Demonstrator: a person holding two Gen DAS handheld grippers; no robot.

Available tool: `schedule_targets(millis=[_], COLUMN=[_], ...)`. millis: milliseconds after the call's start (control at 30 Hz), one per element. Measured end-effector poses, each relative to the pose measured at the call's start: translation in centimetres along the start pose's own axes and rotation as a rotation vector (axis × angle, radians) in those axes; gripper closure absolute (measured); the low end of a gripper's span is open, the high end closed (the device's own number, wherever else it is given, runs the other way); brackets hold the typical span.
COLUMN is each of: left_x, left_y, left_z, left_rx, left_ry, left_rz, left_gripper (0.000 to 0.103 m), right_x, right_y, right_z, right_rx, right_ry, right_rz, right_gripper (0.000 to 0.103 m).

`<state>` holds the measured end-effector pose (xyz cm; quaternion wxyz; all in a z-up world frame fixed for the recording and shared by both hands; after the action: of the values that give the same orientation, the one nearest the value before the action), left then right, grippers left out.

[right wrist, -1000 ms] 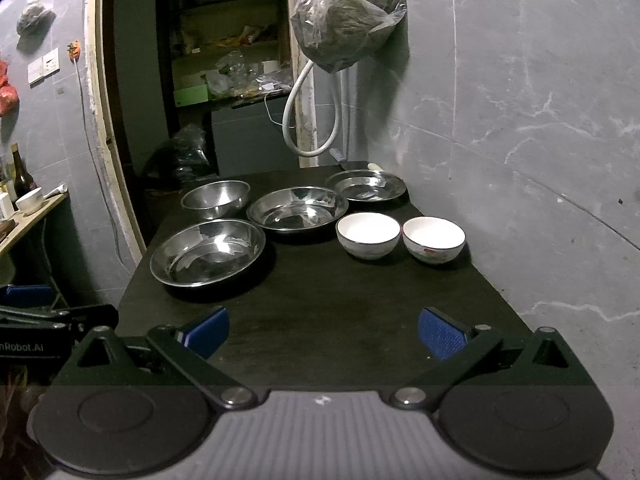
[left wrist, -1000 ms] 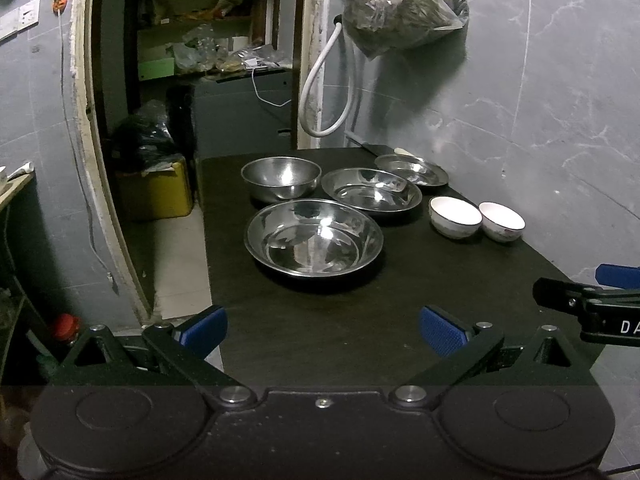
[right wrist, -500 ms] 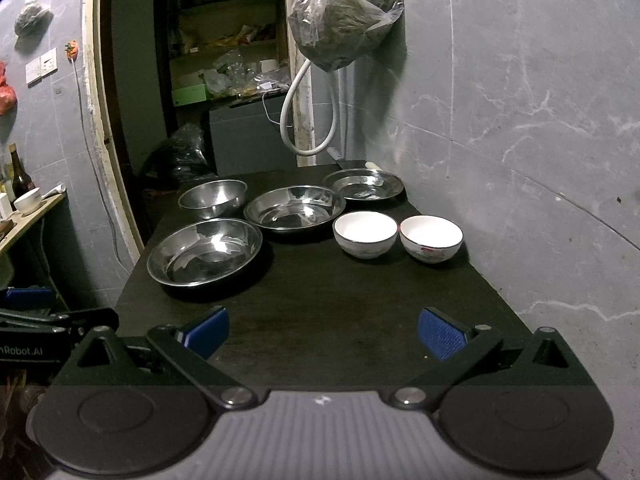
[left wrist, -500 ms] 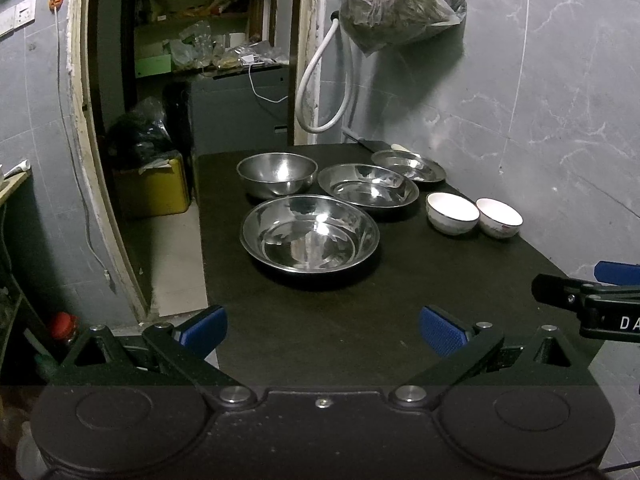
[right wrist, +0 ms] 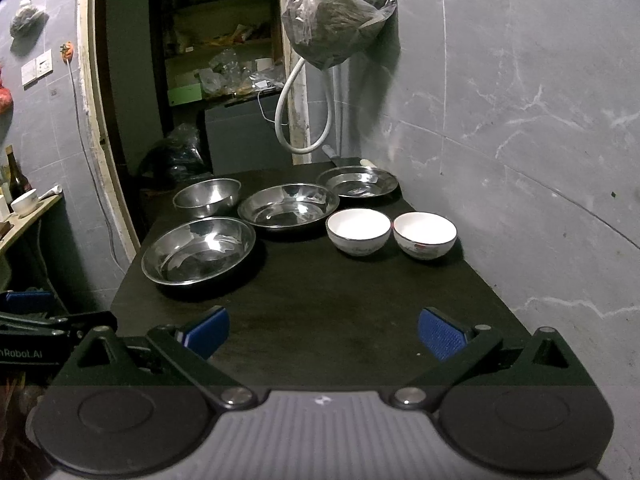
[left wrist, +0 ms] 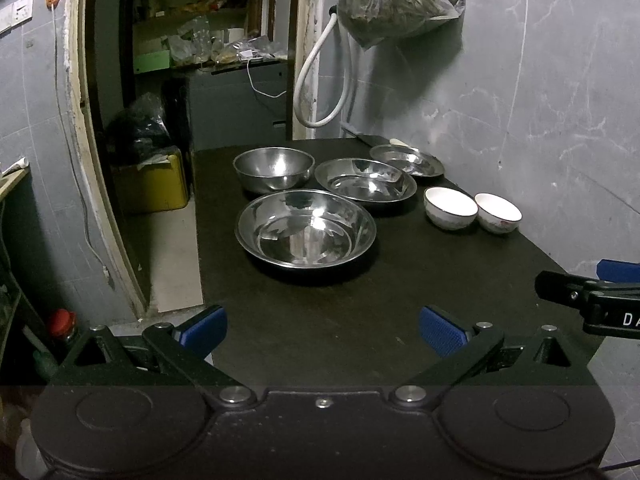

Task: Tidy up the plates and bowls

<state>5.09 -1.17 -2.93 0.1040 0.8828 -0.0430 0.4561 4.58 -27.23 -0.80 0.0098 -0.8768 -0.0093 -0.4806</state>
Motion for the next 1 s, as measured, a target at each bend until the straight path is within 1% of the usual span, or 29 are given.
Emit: schedule_targets(millis=[600, 1000], left_x=[0.0, 0.9], left_y=[-0.3, -0.3], left_z=[1.3, 4.4], left_rx=[0.005, 0.014], left_ry=[-0.025, -0.071], left_rz=[-0.011, -0.028], left_gripper=[0.001, 0.001], right_x=[0.0, 0.7], right_y=[0.0, 0.3], right_z=[1.6, 4.7], right_rx=[0.002, 0.014], right_ry=[-0.025, -0.067], right_rz=[-0.004, -0.029], right_gripper=[0.000, 0.000])
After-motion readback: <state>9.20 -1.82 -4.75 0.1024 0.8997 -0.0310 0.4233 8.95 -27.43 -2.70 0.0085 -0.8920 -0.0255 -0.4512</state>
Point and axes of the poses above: each gripper's, at about its wrist camera, not at the fingertips, and z roughly the way its jaws point, y to its right, x to its top, the point moved 4 cm from there along z, roughly the way its jaws point, and after that the axes turned 10 degrees about -x, right-handed, at the moved point
